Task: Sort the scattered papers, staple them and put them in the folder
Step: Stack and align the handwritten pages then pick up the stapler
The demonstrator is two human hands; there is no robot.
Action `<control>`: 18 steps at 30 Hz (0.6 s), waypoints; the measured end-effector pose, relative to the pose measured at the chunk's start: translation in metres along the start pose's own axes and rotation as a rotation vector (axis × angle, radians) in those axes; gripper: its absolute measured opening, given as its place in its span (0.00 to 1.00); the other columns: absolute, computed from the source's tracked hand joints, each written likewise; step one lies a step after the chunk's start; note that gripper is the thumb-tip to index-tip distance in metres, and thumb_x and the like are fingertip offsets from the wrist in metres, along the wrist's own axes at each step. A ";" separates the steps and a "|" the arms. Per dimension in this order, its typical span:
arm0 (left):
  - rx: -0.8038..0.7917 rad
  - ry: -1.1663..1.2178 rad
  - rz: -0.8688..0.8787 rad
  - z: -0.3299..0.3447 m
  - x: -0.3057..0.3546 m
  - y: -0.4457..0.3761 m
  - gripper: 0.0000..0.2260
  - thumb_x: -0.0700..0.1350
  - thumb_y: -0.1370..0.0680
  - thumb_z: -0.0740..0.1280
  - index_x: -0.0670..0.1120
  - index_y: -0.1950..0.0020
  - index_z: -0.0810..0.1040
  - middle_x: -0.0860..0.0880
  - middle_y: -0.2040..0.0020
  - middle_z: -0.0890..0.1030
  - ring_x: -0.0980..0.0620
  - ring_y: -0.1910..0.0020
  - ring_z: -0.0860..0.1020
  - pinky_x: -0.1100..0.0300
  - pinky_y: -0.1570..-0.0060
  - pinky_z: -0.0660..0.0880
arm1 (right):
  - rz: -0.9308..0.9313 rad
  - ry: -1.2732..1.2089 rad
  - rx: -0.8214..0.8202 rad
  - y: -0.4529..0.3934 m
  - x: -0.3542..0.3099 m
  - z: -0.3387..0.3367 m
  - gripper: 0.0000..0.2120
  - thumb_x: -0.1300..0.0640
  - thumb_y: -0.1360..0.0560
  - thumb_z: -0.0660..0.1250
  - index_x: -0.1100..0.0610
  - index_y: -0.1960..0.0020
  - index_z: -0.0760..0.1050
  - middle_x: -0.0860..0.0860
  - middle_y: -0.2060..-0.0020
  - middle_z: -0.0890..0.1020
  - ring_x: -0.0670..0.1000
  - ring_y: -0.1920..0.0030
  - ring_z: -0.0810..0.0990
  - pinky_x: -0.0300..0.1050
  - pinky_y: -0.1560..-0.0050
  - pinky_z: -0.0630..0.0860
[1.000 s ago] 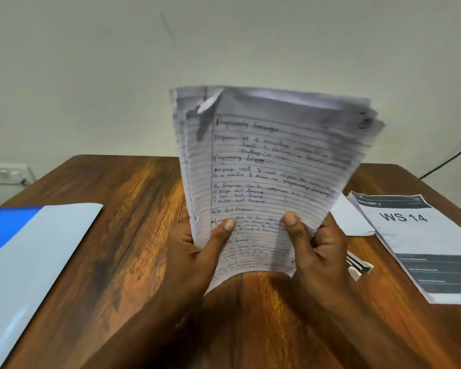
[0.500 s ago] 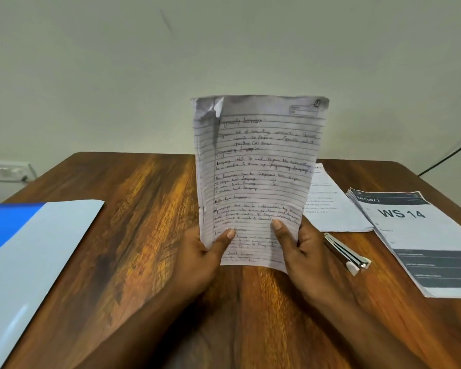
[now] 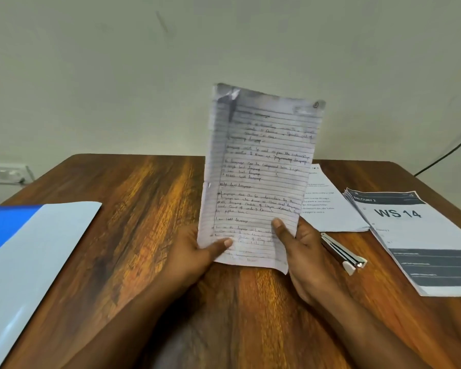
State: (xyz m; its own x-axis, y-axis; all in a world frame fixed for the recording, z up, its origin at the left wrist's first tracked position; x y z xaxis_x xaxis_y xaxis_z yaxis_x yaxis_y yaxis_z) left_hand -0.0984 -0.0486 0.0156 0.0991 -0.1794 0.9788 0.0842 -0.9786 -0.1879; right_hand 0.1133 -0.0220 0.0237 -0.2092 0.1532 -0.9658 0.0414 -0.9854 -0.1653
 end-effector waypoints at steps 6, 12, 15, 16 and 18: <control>-0.045 -0.112 -0.018 -0.049 0.020 -0.009 0.04 0.38 0.23 0.76 0.39 0.50 0.86 0.48 0.51 0.90 0.47 0.51 0.89 0.56 0.53 0.86 | 0.050 -0.144 0.103 -0.023 -0.035 -0.043 0.12 0.62 0.24 0.72 0.60 0.41 0.79 0.58 0.48 0.87 0.59 0.50 0.85 0.54 0.52 0.79; -0.140 -0.175 0.035 -0.071 0.025 -0.014 0.28 0.59 0.39 0.83 0.36 0.53 0.86 0.45 0.49 0.89 0.44 0.50 0.89 0.51 0.52 0.86 | 0.033 -0.006 0.105 -0.036 -0.055 -0.084 0.36 0.45 0.41 0.83 0.54 0.35 0.80 0.57 0.44 0.87 0.56 0.47 0.85 0.49 0.51 0.76; -0.185 -0.245 0.035 -0.078 0.031 -0.011 0.33 0.63 0.41 0.83 0.36 0.52 0.86 0.47 0.50 0.90 0.46 0.50 0.89 0.55 0.53 0.86 | -0.031 0.282 0.232 -0.038 -0.053 -0.088 0.34 0.44 0.36 0.82 0.48 0.32 0.78 0.50 0.42 0.84 0.57 0.41 0.82 0.50 0.51 0.79; -0.193 -0.277 0.042 -0.078 0.034 -0.010 0.29 0.60 0.39 0.82 0.37 0.52 0.86 0.48 0.50 0.90 0.47 0.51 0.89 0.56 0.53 0.86 | -0.066 0.412 0.258 -0.037 -0.057 -0.089 0.36 0.42 0.36 0.81 0.46 0.30 0.77 0.49 0.41 0.82 0.55 0.40 0.81 0.51 0.50 0.81; -0.217 -0.321 0.050 -0.075 0.038 -0.009 0.16 0.48 0.32 0.83 0.39 0.53 0.87 0.50 0.52 0.90 0.48 0.52 0.89 0.56 0.54 0.86 | -0.121 0.525 0.222 -0.036 -0.063 -0.087 0.36 0.39 0.37 0.79 0.44 0.31 0.76 0.46 0.40 0.82 0.50 0.40 0.81 0.54 0.49 0.84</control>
State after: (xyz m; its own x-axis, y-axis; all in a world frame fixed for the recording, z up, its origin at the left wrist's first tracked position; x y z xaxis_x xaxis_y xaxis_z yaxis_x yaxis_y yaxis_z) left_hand -0.1700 -0.0544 0.0607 0.4056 -0.2202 0.8872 -0.1368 -0.9742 -0.1792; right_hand 0.2101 0.0105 0.0726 0.3149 0.2267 -0.9217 -0.1699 -0.9419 -0.2897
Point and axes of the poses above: each hand's wrist, its own y-axis away from the middle knuckle, its own z-axis out of the palm, x = y × z, the point moved 5 cm from there along -y, towards the middle knuckle
